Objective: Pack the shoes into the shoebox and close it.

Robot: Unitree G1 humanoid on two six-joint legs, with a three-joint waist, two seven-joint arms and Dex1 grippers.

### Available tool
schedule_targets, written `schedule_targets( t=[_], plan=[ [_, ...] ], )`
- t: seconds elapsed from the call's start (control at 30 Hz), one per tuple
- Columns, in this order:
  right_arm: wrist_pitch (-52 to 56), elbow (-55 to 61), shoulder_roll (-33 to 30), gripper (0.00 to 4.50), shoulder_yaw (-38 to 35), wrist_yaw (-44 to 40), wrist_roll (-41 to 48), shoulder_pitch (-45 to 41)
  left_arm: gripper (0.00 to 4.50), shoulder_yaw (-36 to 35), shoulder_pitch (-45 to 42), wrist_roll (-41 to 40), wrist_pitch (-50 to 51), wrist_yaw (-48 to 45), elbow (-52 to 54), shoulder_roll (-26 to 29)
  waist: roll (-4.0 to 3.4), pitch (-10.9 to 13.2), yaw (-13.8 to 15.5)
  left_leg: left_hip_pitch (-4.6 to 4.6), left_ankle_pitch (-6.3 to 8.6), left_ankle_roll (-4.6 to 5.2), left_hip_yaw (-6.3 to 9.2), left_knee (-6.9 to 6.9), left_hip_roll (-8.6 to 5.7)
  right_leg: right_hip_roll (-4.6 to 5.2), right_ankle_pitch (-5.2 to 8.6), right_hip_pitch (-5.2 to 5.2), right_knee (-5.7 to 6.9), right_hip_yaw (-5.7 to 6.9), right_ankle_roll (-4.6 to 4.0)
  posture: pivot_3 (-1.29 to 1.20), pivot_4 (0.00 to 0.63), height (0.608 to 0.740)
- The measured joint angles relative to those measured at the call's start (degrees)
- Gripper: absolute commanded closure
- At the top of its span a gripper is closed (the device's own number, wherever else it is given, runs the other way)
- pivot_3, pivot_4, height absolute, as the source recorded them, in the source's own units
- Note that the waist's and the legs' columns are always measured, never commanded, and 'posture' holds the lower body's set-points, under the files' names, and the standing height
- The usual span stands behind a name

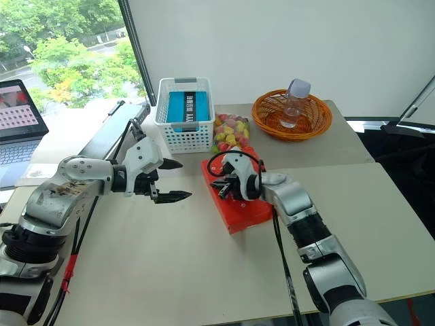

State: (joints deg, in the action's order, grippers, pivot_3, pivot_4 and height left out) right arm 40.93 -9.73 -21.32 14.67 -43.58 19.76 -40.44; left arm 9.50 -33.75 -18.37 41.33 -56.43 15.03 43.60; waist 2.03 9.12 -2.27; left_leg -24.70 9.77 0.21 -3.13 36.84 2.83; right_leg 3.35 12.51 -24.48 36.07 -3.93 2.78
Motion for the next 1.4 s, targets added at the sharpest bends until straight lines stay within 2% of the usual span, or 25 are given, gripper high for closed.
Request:
schedule_targets(
  t=[0.23,0.27,0.3,0.57,0.67,0.8,0.93,1.0,1.07,1.17,1.3,1.4],
  plan=[
    [4.9,10.5,-7.7,4.45,-8.9,-1.6,4.5,3.1,0.0,-0.4,0.5,0.0,-0.2,0.9,-0.7,-1.6,0.01,0.0,0.4,-0.1,0.0,0.0,0.0,0.0,-0.01,0.02,-0.01,-0.08,-0.03,0.01,-0.02,0.0,0.15,0.74],
    [5.0,12.5,-9.6,3.92,-10.5,-2.2,5.3,4.5,0.0,-0.5,0.9,0.0,-0.4,1.3,-1.0,-2.4,0.01,0.0,0.5,-0.1,0.0,0.0,-0.01,0.0,-0.02,0.02,0.0,-0.08,-0.04,0.01,0.0,0.0,0.15,0.74],
    [5.0,14.5,-11.1,3.84,-11.6,-2.7,5.6,6.1,0.0,-0.5,1.3,0.0,-1.0,1.5,-1.5,-3.1,0.03,0.0,0.6,-0.1,0.0,0.0,-0.01,-0.01,-0.01,0.01,0.01,-0.09,-0.05,0.01,0.01,0.0,0.15,0.74],
    [4.0,25.3,-20.7,1.08,-16.4,-5.2,6.2,15.6,0.0,-1.2,3.8,0.1,-6.5,2.6,-4.2,-6.0,0.06,0.0,1.0,-0.09,0.01,0.0,-0.02,0.0,-0.01,0.03,0.14,-0.09,-0.07,0.0,-0.16,0.0,0.15,0.74],
    [3.8,27.3,-22.1,0.04,-19.1,-4.9,6.5,18.7,0.0,-3.0,6.2,-0.1,-9.6,3.4,-4.6,-7.9,0.07,0.0,1.1,-0.1,0.0,0.0,-0.04,0.0,-0.01,0.04,0.12,-0.09,-0.08,-0.01,-0.16,0.0,0.15,0.74],
    [4.0,30.0,-22.7,0.04,-25.2,-3.6,8.5,21.5,0.0,-4.6,10.0,-1.0,-12.6,4.1,-4.4,-9.5,0.07,0.0,1.3,-0.08,0.0,0.0,-0.02,0.01,-0.01,0.05,0.13,-0.06,-0.07,-0.01,-0.16,0.0,0.15,0.74],
    [-1.8,29.0,-22.6,0.04,-30.7,0.4,5.7,25.6,0.0,-6.9,13.4,0.7,-18.6,8.3,-4.0,-11.4,0.08,0.1,1.5,-0.07,0.0,0.0,-0.05,0.02,-0.03,0.09,0.18,0.0,-0.15,-0.01,-0.25,0.0,0.15,0.74],
    [-3.8,27.5,-20.0,0.04,-34.9,3.7,5.5,26.1,0.0,-7.7,14.6,1.8,-20.2,10.9,-4.0,-12.6,0.08,0.1,1.5,-0.03,0.0,0.0,-0.04,0.04,-0.04,0.08,0.15,0.07,-0.16,-0.01,-0.22,0.0,0.15,0.74],
    [-8.5,24.1,-16.0,0.04,-41.5,9.7,3.8,30.3,0.0,-9.1,17.0,2.9,-22.9,15.9,-4.4,-16.5,0.18,-0.1,2.0,0.06,0.02,0.02,0.01,0.04,-0.04,0.1,0.11,0.24,-0.21,0.05,-0.14,0.0,0.15,0.74],
    [-12.8,19.4,-10.8,0.04,-45.1,14.5,1.5,36.7,0.0,-10.9,21.6,5.4,-26.4,23.1,-6.5,-21.7,0.2,-0.1,2.2,0.04,0.04,0.05,-0.05,0.03,-0.04,0.12,0.03,0.19,-0.24,0.01,-0.15,0.0,0.15,0.74],
    [-17.2,16.4,-4.3,0.04,-45.4,19.8,-0.1,41.3,0.0,-10.5,27.0,10.3,-30.5,30.1,-9.7,-25.5,0.06,-0.1,1.1,0.06,0.04,0.05,-0.14,0.02,-0.01,0.1,0.12,0.08,-0.15,-0.1,-0.3,0.0,0.15,0.74],
    [-22.6,16.3,-2.0,0.04,-44.6,22.5,-2.6,42.1,0.0,-10.6,27.8,12.4,-33.7,34.3,-11.2,-28.0,0.05,-0.1,0.9,0.32,0.09,-0.03,-0.13,0.02,-0.01,0.1,0.06,0.26,-0.15,-0.1,-0.32,0.0,0.15,0.74]
  ],
)
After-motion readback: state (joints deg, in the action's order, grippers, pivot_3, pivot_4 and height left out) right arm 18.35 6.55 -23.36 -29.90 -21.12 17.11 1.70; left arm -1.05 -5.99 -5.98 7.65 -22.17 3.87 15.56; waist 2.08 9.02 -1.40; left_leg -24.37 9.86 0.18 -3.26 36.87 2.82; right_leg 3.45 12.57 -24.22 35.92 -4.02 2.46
